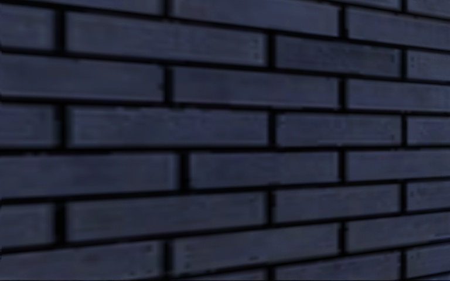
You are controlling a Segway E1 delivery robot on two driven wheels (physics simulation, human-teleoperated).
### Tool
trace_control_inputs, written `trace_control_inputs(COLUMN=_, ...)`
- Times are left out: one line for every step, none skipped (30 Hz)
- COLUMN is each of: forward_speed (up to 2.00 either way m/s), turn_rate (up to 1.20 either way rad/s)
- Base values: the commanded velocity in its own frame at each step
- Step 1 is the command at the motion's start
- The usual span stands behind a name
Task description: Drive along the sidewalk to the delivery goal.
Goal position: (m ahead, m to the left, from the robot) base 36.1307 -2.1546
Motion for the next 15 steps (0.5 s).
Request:
trace_control_inputs(forward_speed=-0.42, turn_rate=-0.49)
trace_control_inputs(forward_speed=-0.42, turn_rate=-0.49)
trace_control_inputs(forward_speed=-0.41, turn_rate=-0.49)
trace_control_inputs(forward_speed=-0.41, turn_rate=-0.49)
trace_control_inputs(forward_speed=-0.41, turn_rate=-0.49)
trace_control_inputs(forward_speed=-0.41, turn_rate=-0.49)
trace_control_inputs(forward_speed=-0.41, turn_rate=-0.49)
trace_control_inputs(forward_speed=-0.41, turn_rate=-0.49)
trace_control_inputs(forward_speed=-0.41, turn_rate=-0.49)
trace_control_inputs(forward_speed=-0.41, turn_rate=-0.49)
trace_control_inputs(forward_speed=-0.41, turn_rate=-0.49)
trace_control_inputs(forward_speed=-0.41, turn_rate=-0.49)
trace_control_inputs(forward_speed=-0.41, turn_rate=-0.49)
trace_control_inputs(forward_speed=-0.41, turn_rate=-0.49)
trace_control_inputs(forward_speed=-0.41, turn_rate=-0.49)
